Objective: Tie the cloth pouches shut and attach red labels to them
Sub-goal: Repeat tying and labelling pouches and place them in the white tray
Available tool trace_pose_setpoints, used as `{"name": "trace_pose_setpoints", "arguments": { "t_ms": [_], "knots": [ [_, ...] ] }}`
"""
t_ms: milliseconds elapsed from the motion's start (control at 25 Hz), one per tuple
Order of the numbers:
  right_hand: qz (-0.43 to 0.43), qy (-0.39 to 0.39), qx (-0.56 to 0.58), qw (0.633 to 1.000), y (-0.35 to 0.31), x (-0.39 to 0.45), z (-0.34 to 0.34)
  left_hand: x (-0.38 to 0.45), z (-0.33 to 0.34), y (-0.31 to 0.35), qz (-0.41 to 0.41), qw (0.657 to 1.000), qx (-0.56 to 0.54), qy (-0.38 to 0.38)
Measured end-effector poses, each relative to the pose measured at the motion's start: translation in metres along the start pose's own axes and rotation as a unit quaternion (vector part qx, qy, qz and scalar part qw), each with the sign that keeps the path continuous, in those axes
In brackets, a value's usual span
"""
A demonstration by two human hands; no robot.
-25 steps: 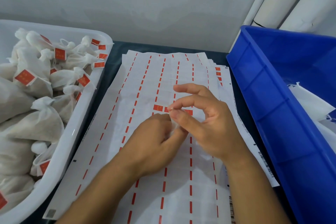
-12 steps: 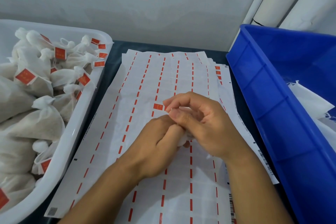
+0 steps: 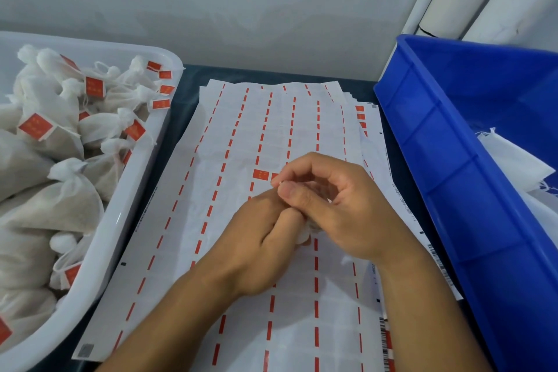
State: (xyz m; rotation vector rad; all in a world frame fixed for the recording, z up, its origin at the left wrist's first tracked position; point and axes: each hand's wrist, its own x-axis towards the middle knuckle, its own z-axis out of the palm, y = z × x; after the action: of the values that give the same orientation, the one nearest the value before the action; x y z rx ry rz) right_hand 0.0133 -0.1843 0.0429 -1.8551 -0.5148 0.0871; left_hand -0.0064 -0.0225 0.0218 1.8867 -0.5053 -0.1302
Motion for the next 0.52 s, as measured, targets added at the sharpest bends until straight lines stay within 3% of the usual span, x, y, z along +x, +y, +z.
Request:
{"name": "trace_pose_setpoints", "arguments": {
  "t_ms": [280,520],
  "knots": [
    [0.017,0.024,-0.005,1.000,0.004,-0.001,-0.005,0.005,-0.005,0.001,-0.108,0.990,-0.063,0.068],
    [0.003,0.013,-0.050,0.999,0.003,-0.002,-0.007,0.006,-0.013,0.002,-0.160,0.983,-0.036,0.085]
  ]
}}
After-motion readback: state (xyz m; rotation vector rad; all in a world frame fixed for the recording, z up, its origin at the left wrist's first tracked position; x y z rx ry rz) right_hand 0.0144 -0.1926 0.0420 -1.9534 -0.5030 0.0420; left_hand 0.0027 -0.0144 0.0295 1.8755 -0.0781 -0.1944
